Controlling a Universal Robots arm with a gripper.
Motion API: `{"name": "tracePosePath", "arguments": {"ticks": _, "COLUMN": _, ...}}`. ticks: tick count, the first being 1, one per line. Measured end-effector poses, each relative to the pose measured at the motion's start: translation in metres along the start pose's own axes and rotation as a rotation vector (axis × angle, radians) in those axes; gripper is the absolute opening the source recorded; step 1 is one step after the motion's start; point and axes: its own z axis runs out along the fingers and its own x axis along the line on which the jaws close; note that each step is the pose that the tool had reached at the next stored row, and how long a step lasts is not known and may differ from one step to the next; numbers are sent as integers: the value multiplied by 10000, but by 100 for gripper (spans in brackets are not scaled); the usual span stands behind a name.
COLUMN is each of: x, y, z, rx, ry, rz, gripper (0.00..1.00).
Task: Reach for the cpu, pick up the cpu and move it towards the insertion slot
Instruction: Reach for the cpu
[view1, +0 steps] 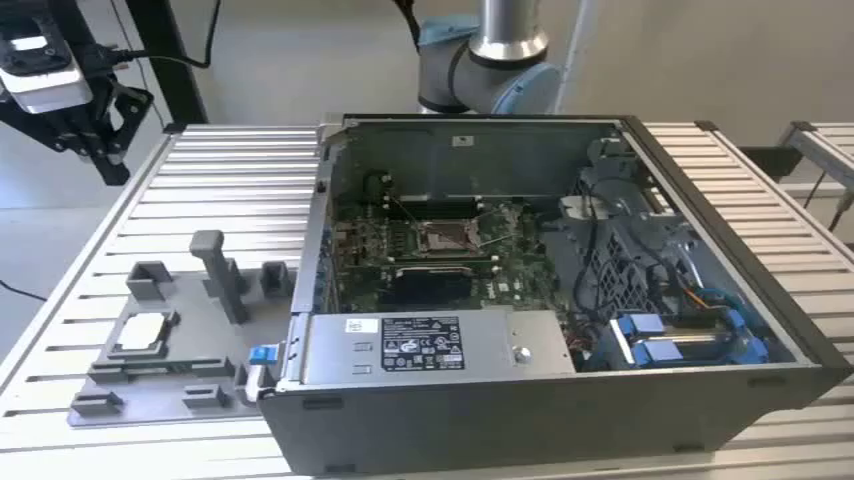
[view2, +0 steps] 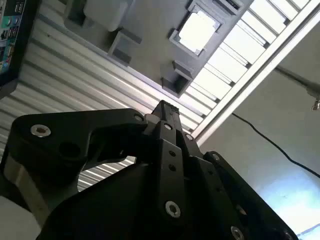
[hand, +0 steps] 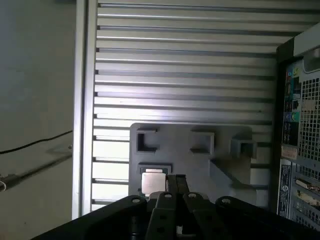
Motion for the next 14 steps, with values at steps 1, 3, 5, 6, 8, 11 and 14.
{"name": "tracePosePath", "arguments": {"ticks": 1, "x": 0, "y": 0, "z": 0, "rx": 0, "ry": 1, "rz": 0, "gripper": 0}}
{"name": "tracePosePath", "arguments": {"ticks": 3, "x": 0, "y": 0, "z": 0, "rx": 0, "ry": 1, "rz": 0, "gripper": 0}}
{"name": "tracePosePath", "arguments": {"ticks": 5, "x": 0, "y": 0, "z": 0, "rx": 0, "ry": 0, "rz": 0, "gripper": 0}}
{"name": "tracePosePath", "arguments": {"ticks": 6, "x": 0, "y": 0, "z": 0, "rx": 0, "ry": 0, "rz": -1, "gripper": 0}}
{"name": "tracePosePath", "arguments": {"ticks": 8, "x": 0, "y": 0, "z": 0, "rx": 0, "ry": 0, "rz": 0, "gripper": 0}}
{"name": "tracePosePath", "arguments": {"ticks": 11, "x": 0, "y": 0, "z": 0, "rx": 0, "ry": 0, "rz": 0, "gripper": 0}}
{"name": "tracePosePath", "arguments": {"ticks": 14, "x": 7, "y": -3, "z": 0, "rx": 0, "ry": 2, "rz": 1, "gripper": 0}}
